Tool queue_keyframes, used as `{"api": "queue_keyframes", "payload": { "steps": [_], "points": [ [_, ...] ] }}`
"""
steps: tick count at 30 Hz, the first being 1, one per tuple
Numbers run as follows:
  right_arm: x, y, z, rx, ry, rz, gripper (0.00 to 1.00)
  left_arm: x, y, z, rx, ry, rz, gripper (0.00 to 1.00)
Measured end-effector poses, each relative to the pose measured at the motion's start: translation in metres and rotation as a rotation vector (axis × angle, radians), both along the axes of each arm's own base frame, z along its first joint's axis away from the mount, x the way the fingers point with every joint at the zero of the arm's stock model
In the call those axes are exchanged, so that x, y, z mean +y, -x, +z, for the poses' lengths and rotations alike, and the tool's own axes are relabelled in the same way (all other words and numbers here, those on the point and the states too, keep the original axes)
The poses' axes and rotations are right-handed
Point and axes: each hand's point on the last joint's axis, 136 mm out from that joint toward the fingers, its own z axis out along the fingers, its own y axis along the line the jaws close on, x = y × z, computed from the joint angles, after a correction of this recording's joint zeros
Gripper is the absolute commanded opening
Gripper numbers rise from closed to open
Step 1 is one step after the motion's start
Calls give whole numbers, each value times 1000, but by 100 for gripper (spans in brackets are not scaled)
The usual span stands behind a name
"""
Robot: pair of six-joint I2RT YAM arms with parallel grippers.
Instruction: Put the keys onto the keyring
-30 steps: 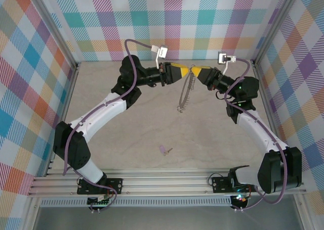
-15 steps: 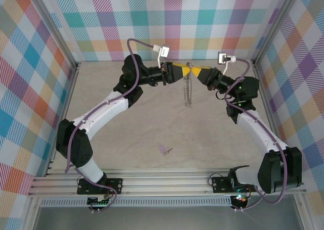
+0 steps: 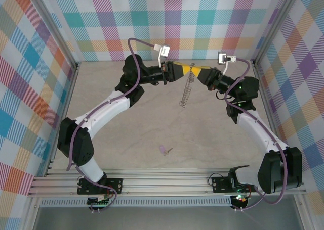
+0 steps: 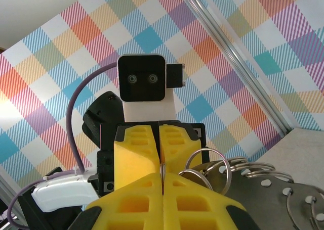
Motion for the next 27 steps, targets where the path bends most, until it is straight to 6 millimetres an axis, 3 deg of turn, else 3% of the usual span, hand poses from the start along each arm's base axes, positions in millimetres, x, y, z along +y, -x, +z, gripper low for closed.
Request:
{"api": "queue_keyframes", "payload": {
  "steps": [6,11,18,27],
  "points": [
    [0,1,0,-1,1,3,0,0,1,0,-1,-1,-6,10],
    [0,0,0,0,2,3,0,0,4,1,-6,-6,-24,20],
    [1,1,-1,-6,7,6,0,-1,5,-3,-21,-25,-28,0],
    [2,1,-6,5,27,14,0,-1,5,-9,-49,-52,-20,0]
  ]
}}
